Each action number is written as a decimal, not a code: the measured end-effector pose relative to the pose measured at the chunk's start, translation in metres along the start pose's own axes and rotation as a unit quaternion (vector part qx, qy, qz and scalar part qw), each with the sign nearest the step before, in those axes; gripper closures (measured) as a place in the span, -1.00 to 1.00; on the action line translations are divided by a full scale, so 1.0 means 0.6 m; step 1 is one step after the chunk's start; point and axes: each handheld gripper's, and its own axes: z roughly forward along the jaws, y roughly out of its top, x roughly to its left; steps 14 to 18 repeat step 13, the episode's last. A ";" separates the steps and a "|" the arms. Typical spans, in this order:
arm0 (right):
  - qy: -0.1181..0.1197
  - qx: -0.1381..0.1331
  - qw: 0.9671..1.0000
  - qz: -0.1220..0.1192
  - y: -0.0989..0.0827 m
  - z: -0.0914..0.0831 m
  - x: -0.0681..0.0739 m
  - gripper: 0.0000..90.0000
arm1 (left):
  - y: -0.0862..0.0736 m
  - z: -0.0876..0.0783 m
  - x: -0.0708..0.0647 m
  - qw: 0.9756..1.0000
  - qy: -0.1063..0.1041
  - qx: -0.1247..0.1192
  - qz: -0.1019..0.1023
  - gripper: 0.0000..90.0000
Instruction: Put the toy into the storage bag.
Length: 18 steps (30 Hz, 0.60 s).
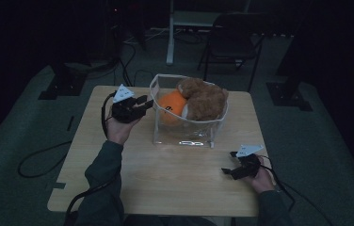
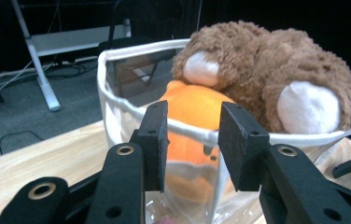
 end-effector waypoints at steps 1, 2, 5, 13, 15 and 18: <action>0.000 0.000 1.000 0.000 0.000 0.000 0.000 -0.72 | -0.003 -0.001 0.001 1.000 0.001 0.001 -0.003 0.39; 0.000 0.000 1.000 0.000 0.000 0.000 0.000 -0.72 | -0.006 -0.002 0.002 1.000 0.001 0.001 -0.004 0.39; 0.000 0.000 1.000 0.001 0.000 0.000 0.000 -0.72 | -0.016 -0.005 0.004 1.000 0.002 0.006 -0.006 0.40; 0.000 0.000 1.000 0.002 0.000 0.000 0.000 -0.72 | -0.052 -0.008 0.008 1.000 0.007 0.014 -0.017 0.38; 0.000 0.000 1.000 0.002 0.000 0.000 0.000 -0.72 | -0.052 -0.008 0.008 1.000 0.007 0.014 -0.017 0.38; 0.000 0.000 1.000 0.002 0.000 0.000 0.000 -0.72 | -0.052 -0.008 0.008 1.000 0.007 0.014 -0.017 0.38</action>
